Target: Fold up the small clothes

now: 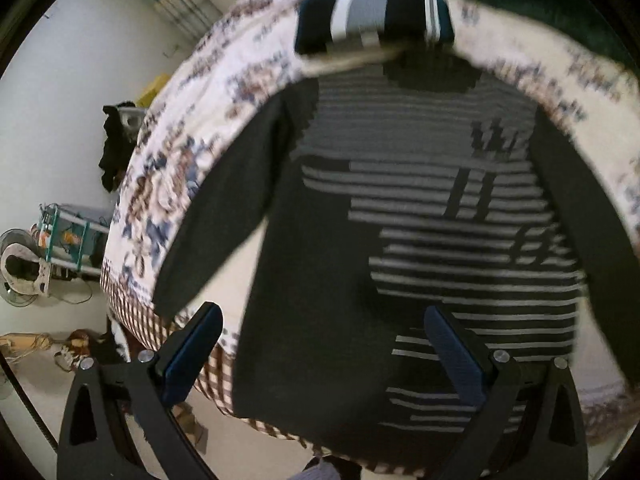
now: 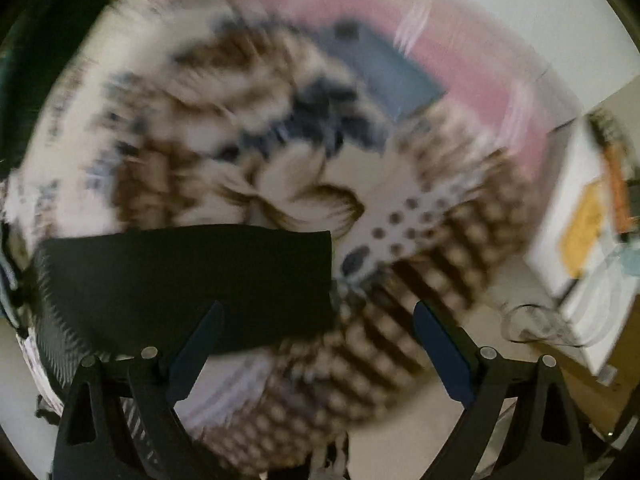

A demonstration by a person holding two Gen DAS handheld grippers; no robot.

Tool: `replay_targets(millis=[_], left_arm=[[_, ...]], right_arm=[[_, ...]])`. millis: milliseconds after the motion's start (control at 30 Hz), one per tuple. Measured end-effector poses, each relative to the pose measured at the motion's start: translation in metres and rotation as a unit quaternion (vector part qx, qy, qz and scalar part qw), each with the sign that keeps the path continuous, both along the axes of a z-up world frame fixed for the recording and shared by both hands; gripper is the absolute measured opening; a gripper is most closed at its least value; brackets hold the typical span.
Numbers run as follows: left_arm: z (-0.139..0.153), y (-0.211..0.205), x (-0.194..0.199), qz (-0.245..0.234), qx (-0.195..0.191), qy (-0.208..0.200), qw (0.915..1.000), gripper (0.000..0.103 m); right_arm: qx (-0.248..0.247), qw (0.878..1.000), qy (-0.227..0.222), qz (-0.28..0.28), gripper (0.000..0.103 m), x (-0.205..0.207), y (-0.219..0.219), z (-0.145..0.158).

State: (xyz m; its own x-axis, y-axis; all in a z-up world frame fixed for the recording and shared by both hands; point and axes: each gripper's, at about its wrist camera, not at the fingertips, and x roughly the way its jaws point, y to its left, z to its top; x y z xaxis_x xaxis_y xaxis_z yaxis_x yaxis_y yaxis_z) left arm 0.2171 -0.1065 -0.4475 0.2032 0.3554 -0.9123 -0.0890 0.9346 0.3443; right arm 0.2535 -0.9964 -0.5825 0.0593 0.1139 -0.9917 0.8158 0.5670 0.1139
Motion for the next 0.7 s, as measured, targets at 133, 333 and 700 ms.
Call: replay_targets(millis=[133, 333, 700], left_arm=[[-0.051, -0.001, 0.004, 0.02, 0.026, 0.04, 0.9987, 0.103], [-0.087, -0.013, 0.016, 0.024, 0.023, 0.045, 0.9984, 0.103], [-0.09, -0.027, 0.039, 0.031, -0.052, 0.006, 0.9982, 0.103]], right_arm=[[0.043, 0.999, -0.001, -0.022, 0.097, 0.009, 0.004, -0.064], [0.019, 0.998, -0.049, -0.017, 0.006, 0.013, 0.011, -0.062], [-0.075, 0.984, -0.161, 0.015, 0.006, 0.058, -0.058, 0.07]])
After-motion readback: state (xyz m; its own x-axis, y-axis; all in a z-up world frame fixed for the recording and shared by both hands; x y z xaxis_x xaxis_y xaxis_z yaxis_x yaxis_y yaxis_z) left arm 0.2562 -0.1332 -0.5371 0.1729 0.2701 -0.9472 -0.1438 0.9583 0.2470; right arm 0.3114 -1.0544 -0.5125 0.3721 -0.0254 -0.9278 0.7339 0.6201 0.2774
